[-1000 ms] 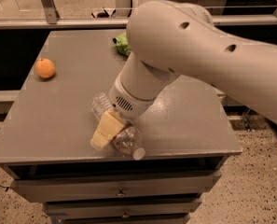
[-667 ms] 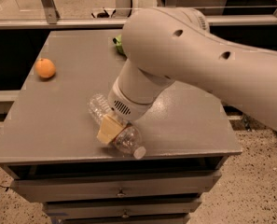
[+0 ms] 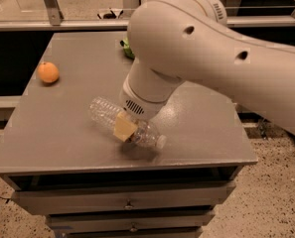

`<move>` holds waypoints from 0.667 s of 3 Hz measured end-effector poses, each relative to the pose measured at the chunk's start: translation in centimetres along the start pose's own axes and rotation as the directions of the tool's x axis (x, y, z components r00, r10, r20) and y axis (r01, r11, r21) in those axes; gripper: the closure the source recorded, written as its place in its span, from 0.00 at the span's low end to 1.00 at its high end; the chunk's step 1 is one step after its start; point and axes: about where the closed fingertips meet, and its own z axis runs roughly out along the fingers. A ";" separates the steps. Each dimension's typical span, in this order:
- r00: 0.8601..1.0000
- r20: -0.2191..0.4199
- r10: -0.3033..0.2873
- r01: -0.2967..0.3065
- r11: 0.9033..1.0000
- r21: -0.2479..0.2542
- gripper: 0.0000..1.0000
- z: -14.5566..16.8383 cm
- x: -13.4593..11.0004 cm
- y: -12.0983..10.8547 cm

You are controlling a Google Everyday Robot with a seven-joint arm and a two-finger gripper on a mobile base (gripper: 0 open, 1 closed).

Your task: Move water bottle near green rice chip bag

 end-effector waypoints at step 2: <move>0.993 0.025 -0.111 0.110 0.993 0.052 1.00 -2.5 3.4 -5.7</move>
Offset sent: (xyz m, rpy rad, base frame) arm 0.0540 -0.1208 0.0233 -0.0418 -0.1592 0.2022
